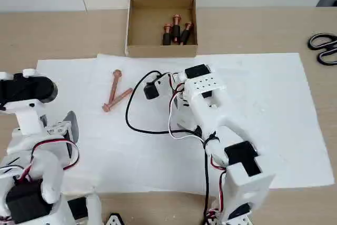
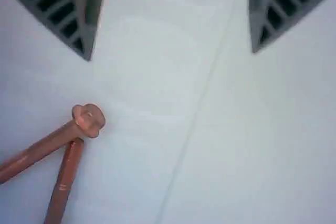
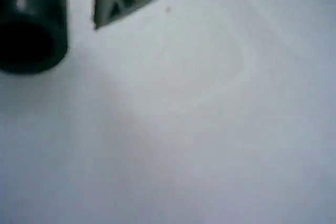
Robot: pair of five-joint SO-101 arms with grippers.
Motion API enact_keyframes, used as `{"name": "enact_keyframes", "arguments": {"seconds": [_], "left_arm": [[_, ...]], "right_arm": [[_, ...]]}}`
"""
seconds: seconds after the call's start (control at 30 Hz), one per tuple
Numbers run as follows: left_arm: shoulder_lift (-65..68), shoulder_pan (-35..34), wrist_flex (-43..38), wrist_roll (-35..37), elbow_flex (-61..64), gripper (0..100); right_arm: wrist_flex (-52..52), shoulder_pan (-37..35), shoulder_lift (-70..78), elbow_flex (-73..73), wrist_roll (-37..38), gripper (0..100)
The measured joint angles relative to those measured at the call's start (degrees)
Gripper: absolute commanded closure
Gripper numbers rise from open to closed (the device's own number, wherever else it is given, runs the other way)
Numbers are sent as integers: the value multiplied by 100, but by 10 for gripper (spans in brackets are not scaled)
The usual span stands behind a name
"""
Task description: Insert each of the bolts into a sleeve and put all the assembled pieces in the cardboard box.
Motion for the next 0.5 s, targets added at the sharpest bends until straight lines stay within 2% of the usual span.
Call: {"name": "enact_keyframes", "arguments": {"seconds": [0.2,0.27,0.37,0.5], "left_arm": [[9,0,0,0,9,815],[9,0,0,0,9,815],[9,0,0,0,9,815],[9,0,0,0,9,815]], "right_arm": [[-53,0,343,-53,0,824],[-53,0,378,-62,0,871],[-141,44,404,-62,0,996],[-185,132,413,-62,0,990]]}}
